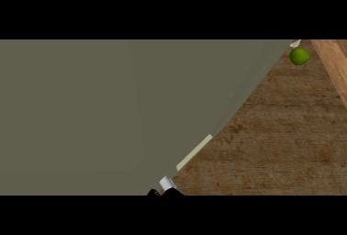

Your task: Pick up the wine, place it into the cabinet and close the cabinet

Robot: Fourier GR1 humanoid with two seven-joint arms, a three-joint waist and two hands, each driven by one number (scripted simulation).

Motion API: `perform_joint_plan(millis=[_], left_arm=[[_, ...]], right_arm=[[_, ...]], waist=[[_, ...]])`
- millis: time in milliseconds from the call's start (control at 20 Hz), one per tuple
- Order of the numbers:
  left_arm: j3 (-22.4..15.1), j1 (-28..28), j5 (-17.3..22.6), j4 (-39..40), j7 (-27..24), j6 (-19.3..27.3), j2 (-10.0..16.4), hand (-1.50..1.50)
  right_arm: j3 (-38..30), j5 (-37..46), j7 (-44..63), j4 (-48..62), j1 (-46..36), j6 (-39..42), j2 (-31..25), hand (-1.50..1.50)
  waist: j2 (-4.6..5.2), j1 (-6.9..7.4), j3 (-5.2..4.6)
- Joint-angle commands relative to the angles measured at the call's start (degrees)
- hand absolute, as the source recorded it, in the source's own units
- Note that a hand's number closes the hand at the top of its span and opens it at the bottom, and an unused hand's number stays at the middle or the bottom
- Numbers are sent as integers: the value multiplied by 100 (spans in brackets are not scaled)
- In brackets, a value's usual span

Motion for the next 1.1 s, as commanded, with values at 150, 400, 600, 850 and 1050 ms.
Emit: perform_joint_plan(millis=[150,400,600,850,1050], left_arm=[[-147,-287,-250,221,67,201,-294,-150],[-47,-322,-196,56,268,227,-347,-150],[-78,-156,-437,-23,131,185,-463,-150],[169,164,-353,-76,242,-69,-569,-150],[-28,-602,-632,17,588,527,-720,-150]], right_arm=[[-1024,-874,-434,2050,-2174,-264,496,150],[-1193,-850,-1008,3398,-3041,-145,505,150],[-1871,-645,-1283,4319,-3456,397,486,150],[-2003,-788,-1790,5013,-3236,522,505,150],[-2624,-960,-2283,5855,-3369,1147,496,150]], waist=[[18,10,3],[1,-19,8],[-2,-47,10],[-12,-53,13],[22,-136,17]])
